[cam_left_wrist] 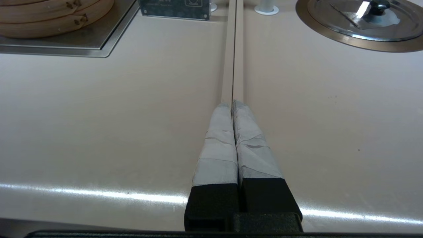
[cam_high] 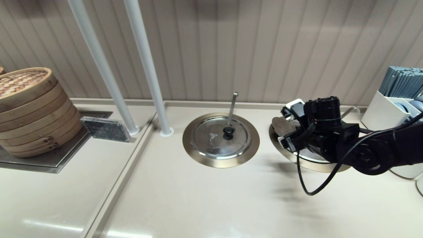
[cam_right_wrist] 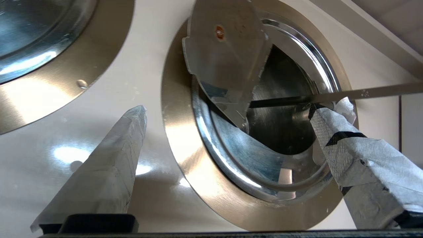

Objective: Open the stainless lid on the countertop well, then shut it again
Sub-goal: Close the lid

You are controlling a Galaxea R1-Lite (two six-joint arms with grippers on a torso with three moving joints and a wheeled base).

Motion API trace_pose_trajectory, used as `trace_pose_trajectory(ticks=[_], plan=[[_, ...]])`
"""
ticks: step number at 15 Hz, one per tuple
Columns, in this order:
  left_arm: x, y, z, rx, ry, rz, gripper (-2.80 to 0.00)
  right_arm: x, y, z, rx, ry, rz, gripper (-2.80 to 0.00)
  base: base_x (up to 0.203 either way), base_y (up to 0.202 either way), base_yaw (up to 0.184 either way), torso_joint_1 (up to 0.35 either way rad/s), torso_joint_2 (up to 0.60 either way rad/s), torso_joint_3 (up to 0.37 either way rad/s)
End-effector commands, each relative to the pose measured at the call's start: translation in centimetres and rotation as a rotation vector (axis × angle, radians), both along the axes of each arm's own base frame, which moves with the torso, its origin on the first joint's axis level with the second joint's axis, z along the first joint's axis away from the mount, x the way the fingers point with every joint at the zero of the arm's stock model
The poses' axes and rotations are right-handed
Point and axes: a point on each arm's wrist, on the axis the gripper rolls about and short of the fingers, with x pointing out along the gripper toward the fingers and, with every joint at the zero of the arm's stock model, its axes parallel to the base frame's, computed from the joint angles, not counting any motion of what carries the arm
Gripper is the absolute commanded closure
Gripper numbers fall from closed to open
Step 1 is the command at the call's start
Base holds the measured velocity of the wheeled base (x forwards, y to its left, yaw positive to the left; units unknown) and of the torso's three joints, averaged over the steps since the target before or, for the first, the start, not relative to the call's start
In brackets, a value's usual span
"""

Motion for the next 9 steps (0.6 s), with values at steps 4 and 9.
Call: trace_pose_trajectory(ticks=[4,9], plan=[[0.0,0.0,0.0,0.000,0.001,0.000,0.00,2.6,2.3,-4.4,-0.086,0.088,0.030,-2.80,0.000,0.000,0.000,0.000,0.00,0.000],[0.0,0.0,0.0,0.000,-0.001,0.000,0.00,5.0,2.3,-6.5,-0.120,0.071,-0.005,-2.80,0.000,0.000,0.000,0.000,0.00,0.000]])
